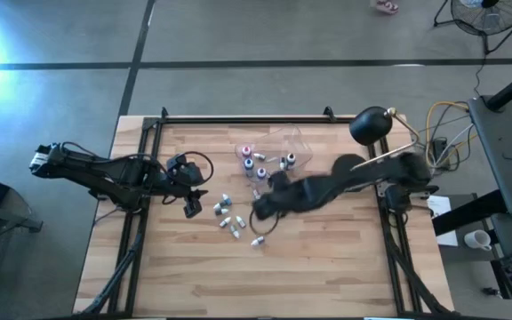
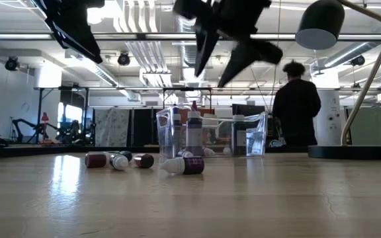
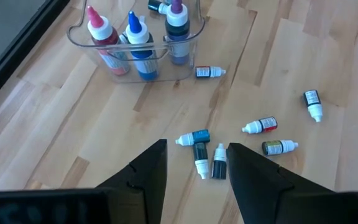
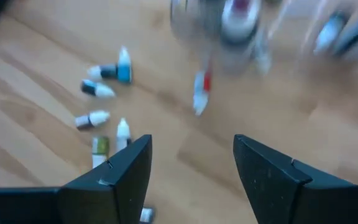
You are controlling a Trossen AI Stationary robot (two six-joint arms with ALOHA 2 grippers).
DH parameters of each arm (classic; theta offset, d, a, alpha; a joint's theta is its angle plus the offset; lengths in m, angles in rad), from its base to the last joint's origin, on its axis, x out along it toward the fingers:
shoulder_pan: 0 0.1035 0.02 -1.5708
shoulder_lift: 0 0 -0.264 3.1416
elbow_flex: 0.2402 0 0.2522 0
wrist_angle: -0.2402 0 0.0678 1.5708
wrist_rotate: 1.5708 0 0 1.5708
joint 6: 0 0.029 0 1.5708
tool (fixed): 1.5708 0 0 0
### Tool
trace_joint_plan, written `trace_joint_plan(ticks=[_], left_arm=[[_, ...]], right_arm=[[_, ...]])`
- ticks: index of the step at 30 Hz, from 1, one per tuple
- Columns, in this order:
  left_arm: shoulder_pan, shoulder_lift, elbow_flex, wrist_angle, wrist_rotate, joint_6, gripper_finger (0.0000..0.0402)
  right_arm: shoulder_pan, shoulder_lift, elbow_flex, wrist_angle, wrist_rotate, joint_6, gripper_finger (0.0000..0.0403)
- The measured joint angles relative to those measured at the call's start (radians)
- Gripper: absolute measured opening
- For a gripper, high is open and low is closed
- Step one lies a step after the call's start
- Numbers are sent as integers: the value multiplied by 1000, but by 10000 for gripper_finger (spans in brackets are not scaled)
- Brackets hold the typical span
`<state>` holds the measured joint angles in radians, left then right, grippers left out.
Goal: Pick & Place food coloring
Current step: Put the top small red food coloring bottle into the transparent bin
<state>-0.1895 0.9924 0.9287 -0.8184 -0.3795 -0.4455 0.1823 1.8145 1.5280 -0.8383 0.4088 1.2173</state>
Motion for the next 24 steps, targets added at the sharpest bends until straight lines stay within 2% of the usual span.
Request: trace_joint_plan(ticks=[5,8,15,21,24], left_arm=[[0,0,0,3,0,0,140],[0,0,0,-1,0,0,140],[0,0,0,-13,0,-1,140],[0,0,0,-13,0,-1,140],[0,0,0,-13,0,1,140]], right_arm=[[35,178,30,12,-4,221,219],[26,251,75,12,8,296,219],[-22,351,157,8,-5,269,219],[-72,363,171,12,-12,229,219],[-100,364,169,15,-49,176,219]])
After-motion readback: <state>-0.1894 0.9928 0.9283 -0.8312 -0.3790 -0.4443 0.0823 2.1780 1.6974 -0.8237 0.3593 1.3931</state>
